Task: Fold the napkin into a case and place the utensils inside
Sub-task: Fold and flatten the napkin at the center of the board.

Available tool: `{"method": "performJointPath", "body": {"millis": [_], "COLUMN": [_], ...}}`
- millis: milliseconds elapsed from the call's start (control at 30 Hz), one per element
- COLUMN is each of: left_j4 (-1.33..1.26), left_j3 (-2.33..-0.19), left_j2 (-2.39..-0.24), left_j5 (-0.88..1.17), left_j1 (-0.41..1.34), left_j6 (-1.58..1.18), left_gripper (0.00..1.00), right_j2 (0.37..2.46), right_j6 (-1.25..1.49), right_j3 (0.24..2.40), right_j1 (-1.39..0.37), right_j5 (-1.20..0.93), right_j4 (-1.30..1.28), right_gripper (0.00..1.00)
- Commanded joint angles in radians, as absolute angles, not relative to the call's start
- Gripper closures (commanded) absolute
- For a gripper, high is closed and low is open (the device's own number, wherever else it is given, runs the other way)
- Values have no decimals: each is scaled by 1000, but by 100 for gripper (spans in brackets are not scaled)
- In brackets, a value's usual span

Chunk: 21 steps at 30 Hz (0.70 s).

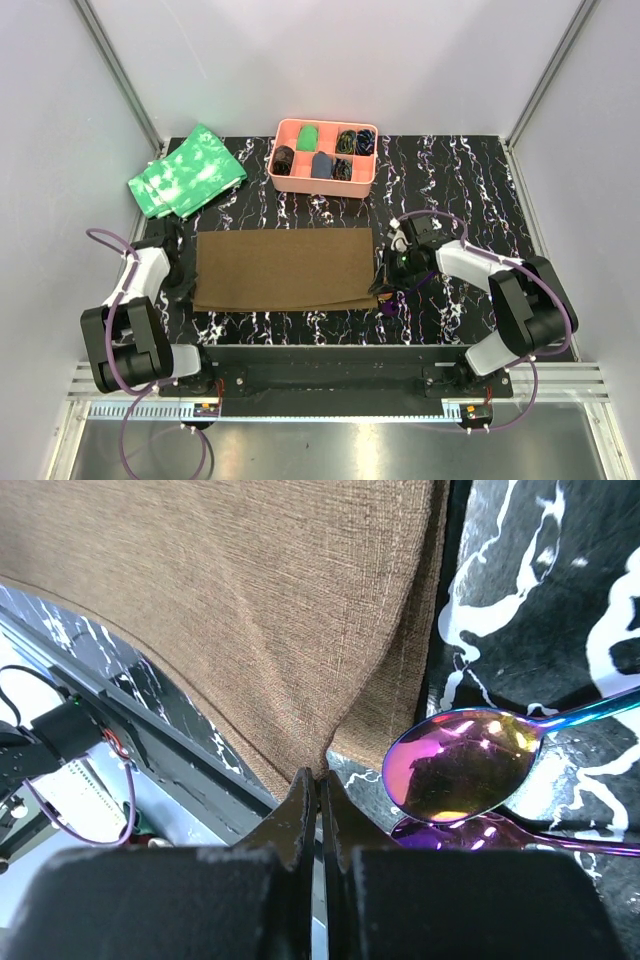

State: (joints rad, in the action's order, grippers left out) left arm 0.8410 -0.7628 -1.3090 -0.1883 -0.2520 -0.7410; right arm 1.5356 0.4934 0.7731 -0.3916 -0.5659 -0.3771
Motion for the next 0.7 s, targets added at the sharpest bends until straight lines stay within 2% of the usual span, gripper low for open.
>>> {"method": "performJointPath", "body": {"millis": [0,667], "left_j4": [811,821], "left_j3": [-759,-767], "left_j2": [-1318,-1362], "left_j5": [-213,-227], "left_j1": [-256,-255], "left_j6": [-732,-722], "left_gripper": [100,100], "right_j2": [1554,1578], "right_j6": [509,500], "right_j3": [761,732], "right_j1": [-408,-410], "right_j5": [-563,-523], "right_j4": [-344,-351], "right_gripper": [100,100]}}
